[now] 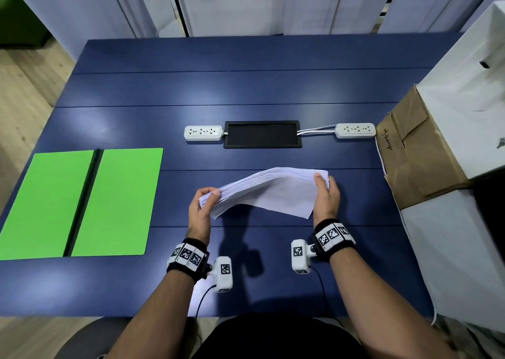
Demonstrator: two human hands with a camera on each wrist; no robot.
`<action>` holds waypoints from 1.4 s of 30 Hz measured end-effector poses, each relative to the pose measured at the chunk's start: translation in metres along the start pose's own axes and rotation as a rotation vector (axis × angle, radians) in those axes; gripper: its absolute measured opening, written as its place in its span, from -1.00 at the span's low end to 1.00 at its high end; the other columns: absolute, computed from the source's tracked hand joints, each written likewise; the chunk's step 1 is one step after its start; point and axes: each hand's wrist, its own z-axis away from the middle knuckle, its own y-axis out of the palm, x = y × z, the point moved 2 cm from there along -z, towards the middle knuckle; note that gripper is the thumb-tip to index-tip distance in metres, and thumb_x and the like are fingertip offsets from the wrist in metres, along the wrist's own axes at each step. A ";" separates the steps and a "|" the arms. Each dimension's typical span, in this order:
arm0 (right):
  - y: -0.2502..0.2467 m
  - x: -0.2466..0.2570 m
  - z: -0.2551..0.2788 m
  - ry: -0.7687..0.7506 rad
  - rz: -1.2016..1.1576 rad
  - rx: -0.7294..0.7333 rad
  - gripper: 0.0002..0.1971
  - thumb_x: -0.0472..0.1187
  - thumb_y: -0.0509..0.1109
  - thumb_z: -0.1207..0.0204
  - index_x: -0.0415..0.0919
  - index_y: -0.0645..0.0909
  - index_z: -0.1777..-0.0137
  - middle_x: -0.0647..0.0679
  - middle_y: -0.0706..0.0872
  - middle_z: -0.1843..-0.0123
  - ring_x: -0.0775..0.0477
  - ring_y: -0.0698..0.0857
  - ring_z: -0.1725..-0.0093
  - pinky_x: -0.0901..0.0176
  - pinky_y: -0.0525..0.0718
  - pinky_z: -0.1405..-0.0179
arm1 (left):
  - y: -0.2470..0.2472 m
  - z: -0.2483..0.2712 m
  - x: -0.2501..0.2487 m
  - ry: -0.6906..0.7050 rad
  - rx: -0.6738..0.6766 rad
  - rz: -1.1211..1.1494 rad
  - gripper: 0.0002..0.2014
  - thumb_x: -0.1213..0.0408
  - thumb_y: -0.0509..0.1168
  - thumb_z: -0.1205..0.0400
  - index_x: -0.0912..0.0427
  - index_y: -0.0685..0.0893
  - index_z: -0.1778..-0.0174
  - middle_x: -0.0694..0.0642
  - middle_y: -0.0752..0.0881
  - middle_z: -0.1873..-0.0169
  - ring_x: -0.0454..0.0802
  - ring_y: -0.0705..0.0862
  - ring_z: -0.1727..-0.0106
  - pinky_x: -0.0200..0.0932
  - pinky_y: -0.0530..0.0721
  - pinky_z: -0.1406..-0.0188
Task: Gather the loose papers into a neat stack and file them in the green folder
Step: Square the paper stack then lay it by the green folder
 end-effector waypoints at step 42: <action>-0.011 0.008 -0.002 -0.140 0.388 0.178 -0.74 -0.43 0.47 -0.51 -0.08 0.50 0.21 0.02 0.64 0.29 0.17 0.54 0.34 0.45 0.50 0.36 | 0.153 -0.032 -0.072 0.368 0.543 -1.666 -0.71 0.36 0.22 -0.60 0.11 0.61 -0.24 0.21 0.75 -0.16 0.32 0.75 -0.15 0.12 0.67 -0.04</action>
